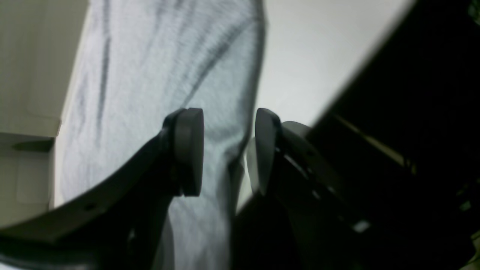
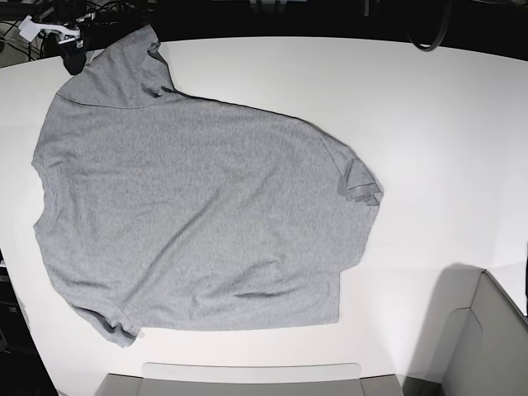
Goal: Fold the T-shirt properly
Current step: 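Lower both grippers and pinch the two shoulder corners of the grey T-shirt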
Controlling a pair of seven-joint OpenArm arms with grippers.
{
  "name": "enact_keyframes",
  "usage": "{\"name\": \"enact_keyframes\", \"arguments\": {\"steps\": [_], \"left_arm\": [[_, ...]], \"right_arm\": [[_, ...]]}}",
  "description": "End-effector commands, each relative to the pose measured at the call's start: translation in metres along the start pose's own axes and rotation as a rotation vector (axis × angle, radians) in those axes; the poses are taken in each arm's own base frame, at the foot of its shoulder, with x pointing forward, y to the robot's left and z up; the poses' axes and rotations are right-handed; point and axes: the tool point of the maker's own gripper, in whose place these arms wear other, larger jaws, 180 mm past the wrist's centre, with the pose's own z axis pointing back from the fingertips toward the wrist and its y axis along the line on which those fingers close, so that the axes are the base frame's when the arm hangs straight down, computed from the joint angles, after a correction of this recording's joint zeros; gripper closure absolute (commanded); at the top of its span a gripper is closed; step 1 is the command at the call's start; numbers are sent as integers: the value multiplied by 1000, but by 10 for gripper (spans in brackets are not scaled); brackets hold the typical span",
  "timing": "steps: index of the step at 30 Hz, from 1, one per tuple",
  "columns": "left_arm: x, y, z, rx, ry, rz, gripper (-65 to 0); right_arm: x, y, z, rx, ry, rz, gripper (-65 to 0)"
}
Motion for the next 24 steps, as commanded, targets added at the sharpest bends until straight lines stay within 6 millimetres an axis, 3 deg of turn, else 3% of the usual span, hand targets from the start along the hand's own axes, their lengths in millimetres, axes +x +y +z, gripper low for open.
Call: {"name": "enact_keyframes", "arguments": {"steps": [1,9,17,24], "left_arm": [[8,0,4,-3,-25,-4,-81],[10,0,2,-2,-29,-4,-81],[11,0,1,0,-40,-3,-81],[24,1,-11,7,-88,-2,-81]], "right_arm": [[10,1,3,16,-17,16,-231],[-6,0,1,12,75,27,-231],[-47,11,-13,9,183,93,-231],[-65,12,-12,6,276,93,-231]]}}
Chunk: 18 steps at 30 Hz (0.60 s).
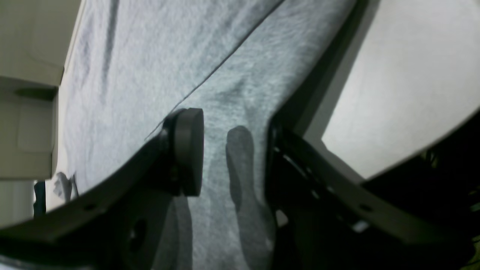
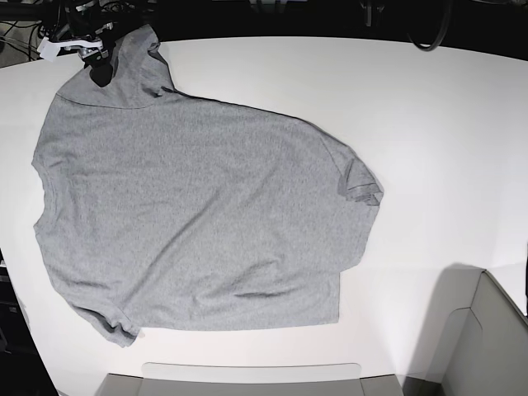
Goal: Fold the T-shirt properly
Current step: 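Lower both grippers and pinch the two shoulder corners of the grey T-shirt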
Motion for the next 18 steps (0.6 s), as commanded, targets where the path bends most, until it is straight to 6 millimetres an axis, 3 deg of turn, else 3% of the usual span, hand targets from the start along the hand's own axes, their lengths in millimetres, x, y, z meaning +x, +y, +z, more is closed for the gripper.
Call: {"name": "enact_keyframes", "arguments": {"steps": [1,4,10,13,18], "left_arm": [[11,-1,3,-3,-31,-2,-82],[24,0,-18,3,-54,2,-84],[59,-33,-81,-72,-12,109,-157],[76,-46,-123,-94,35,149,-196],[80,-55,-182,-100,217,182,-265]], "right_arm": [[-15,-10,6,-43,75,18,-231],[-14,-10,6,-44,74,19,-231],[-12,-11,5,-44,74,30,-231],[-11,-11,5,-43,74,31,-231],[-12,-12,6,-47,74,31,-231]]}}
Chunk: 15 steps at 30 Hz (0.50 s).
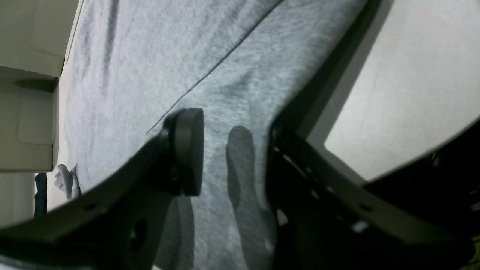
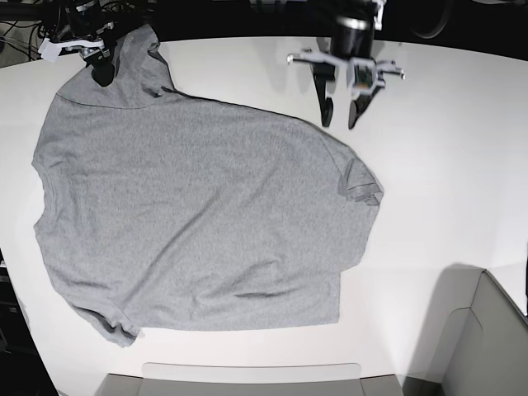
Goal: Fold the T-shirt properly
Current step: 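Lower both grippers and pinch the two shoulder corners of the grey T-shirt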
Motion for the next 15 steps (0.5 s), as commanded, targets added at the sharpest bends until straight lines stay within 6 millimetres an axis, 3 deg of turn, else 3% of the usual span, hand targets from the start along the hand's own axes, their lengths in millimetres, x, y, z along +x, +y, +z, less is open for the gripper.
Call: {"name": "enact_keyframes", "arguments": {"steps": [1,7,15], "left_arm": [[16,-1,-7,17,-26,50,-274],[30,33,-63,130,139,210,-298],[41,67,-114,191,257,264,-298]], "right_arm": [[-11,-12,6,-52,66,24,-231],[-12,-13,6,-53,67,24,-231],[-11,-12,5,-51,65,24,-231]]}}
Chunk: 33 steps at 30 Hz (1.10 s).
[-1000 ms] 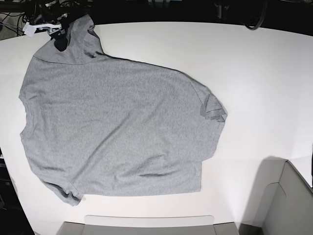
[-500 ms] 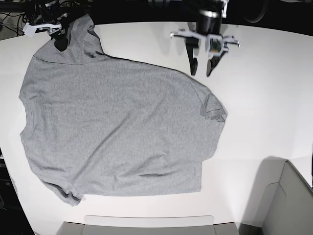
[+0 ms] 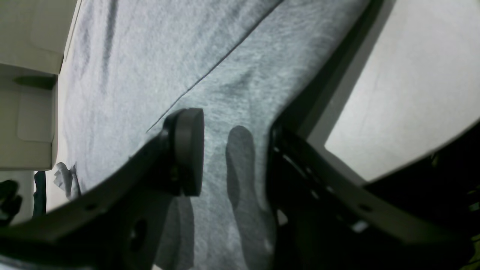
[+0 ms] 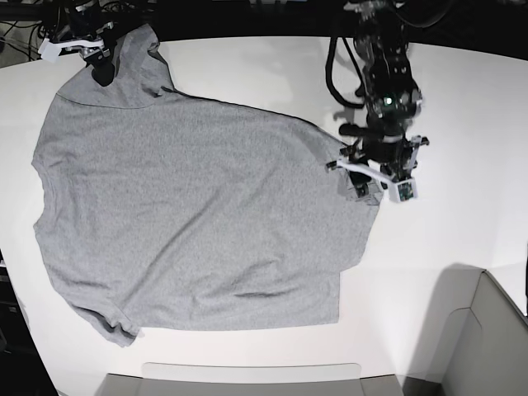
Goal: Fold the T-shirt properly
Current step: 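Lower both grippers and pinch the two shoulder corners of the grey T-shirt, then lift the shirt by both corners and pull them apart to stretch it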
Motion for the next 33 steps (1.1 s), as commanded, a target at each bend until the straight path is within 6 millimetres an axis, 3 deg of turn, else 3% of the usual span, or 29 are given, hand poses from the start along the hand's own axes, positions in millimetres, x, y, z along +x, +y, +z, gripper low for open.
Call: {"name": "enact_keyframes", "arguments": {"steps": [1,10,17,20,33], "left_arm": [[9,-2,-4,-7,-23,7,-298],[-26,7,-38,14,105,-30,-296],[-22,5,-48,12,107,-43,-295],[-6,2,-53,6,54,-41,-295],[-61,2,-72,4,207,-84,-288]], "right_arm": [[-11,-11,5,-49,62,20,-231],[-11,-11,4,-48,61,19,-231],[-13,-11,5,-50,65,17,-231],[-13,-11,5,-50,65,16,-231],[-12,-9,3,-45,63,18,-231]]}}
